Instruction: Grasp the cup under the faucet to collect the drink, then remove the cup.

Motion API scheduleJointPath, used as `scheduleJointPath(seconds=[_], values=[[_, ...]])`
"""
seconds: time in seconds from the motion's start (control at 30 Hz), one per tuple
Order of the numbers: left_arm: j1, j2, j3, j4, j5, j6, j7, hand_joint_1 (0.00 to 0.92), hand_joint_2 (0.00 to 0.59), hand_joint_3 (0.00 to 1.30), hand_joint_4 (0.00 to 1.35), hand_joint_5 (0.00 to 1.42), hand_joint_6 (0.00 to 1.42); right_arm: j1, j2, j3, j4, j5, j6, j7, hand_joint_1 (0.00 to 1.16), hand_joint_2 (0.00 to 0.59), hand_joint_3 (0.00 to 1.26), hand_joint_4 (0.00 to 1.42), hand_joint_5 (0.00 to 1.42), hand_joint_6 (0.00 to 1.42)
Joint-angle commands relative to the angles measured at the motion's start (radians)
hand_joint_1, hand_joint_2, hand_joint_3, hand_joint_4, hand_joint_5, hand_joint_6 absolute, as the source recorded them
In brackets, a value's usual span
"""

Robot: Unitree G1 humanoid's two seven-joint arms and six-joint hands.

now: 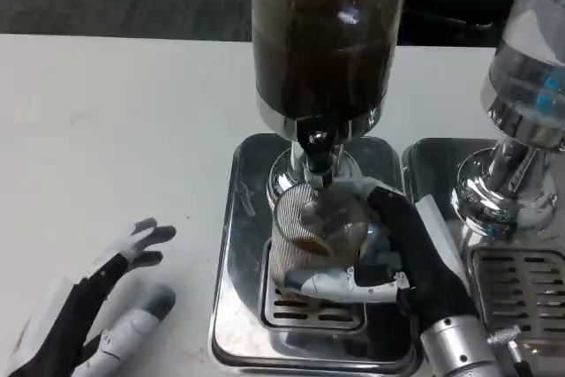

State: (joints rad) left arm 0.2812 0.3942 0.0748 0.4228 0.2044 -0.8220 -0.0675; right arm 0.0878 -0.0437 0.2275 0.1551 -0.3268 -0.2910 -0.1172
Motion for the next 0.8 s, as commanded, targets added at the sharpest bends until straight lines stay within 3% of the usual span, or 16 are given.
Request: scheduleJointPath(seconds=[0.03, 0.2, 0.47, 0.7, 0.8], values=[[-0.003, 0.001, -0.011, 0.004, -0.004, 0.008, -0.007, 0.0, 0.131, 0.24, 0.08, 0.23, 0.11, -0.003, 0.007, -0.009, -0.038, 0.015, -0.021, -0.007, 1.1, 0.033, 0.79, 0.88, 1.08, 1.39], [-0.006, 0.004, -0.017, 0.009, -0.001, 0.005, -0.006, 0.0, 0.131, 0.24, 0.08, 0.23, 0.12, 0.003, 0.002, -0.005, -0.07, 0.005, -0.01, 0.001, 1.1, 0.033, 0.8, 0.9, 1.1, 1.42], [-0.011, 0.0, -0.027, -0.001, -0.004, -0.001, -0.008, 0.0, 0.134, 0.24, 0.08, 0.23, 0.12, 0.027, -0.031, 0.005, -0.157, -0.002, 0.081, 0.071, 1.08, 0.031, 0.82, 0.92, 1.13, 1.42], [-0.016, -0.001, -0.028, 0.006, -0.014, -0.003, -0.013, 0.0, 0.135, 0.24, 0.08, 0.23, 0.12, 0.041, -0.048, 0.012, -0.264, -0.013, 0.23, 0.133, 1.06, 0.036, 0.82, 0.92, 1.14, 1.42], [-0.02, -0.001, -0.027, 0.009, -0.015, -0.003, -0.014, 0.0, 0.135, 0.24, 0.08, 0.23, 0.12, 0.053, -0.061, 0.011, -0.31, -0.02, 0.266, 0.148, 1.05, 0.035, 0.82, 0.93, 1.14, 1.42]])
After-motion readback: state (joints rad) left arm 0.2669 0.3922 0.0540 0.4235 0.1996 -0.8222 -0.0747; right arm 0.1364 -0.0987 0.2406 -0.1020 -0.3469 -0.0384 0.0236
